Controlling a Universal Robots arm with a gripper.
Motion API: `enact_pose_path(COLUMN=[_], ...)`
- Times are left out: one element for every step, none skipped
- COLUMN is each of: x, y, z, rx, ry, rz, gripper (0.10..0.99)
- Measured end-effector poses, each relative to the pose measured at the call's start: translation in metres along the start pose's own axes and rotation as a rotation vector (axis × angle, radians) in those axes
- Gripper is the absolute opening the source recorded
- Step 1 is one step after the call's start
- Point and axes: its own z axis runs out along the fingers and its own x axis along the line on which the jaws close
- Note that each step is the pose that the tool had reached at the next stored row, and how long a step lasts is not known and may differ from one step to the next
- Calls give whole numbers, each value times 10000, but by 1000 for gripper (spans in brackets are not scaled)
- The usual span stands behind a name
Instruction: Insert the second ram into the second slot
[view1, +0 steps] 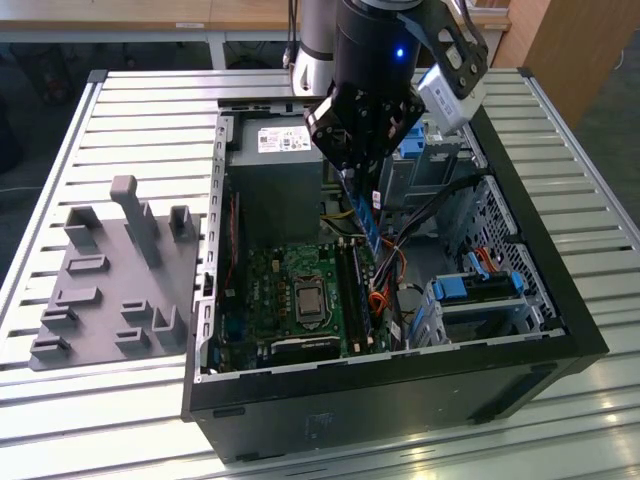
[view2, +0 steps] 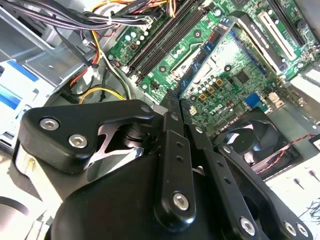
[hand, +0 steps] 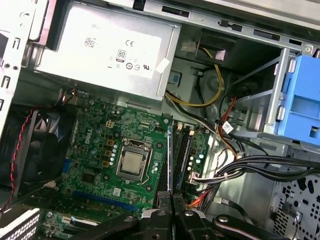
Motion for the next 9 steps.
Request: enact_pose_path(x=[0, 0, 0, 0, 0, 0, 0, 0, 0], y=[0, 0, 0, 0, 0, 0, 0, 0, 0], z=[0, 0, 1, 1, 1, 1, 1, 1, 2], rx=[1, 3, 6, 7, 8, 10, 11, 12, 13], ry=[-1, -2, -3, -4, -6, -7, -8, -9, -9], rz=[50, 98, 148, 194, 242, 289, 333, 372, 406], gripper=[129, 129, 129, 129, 129, 129, 129, 129, 129])
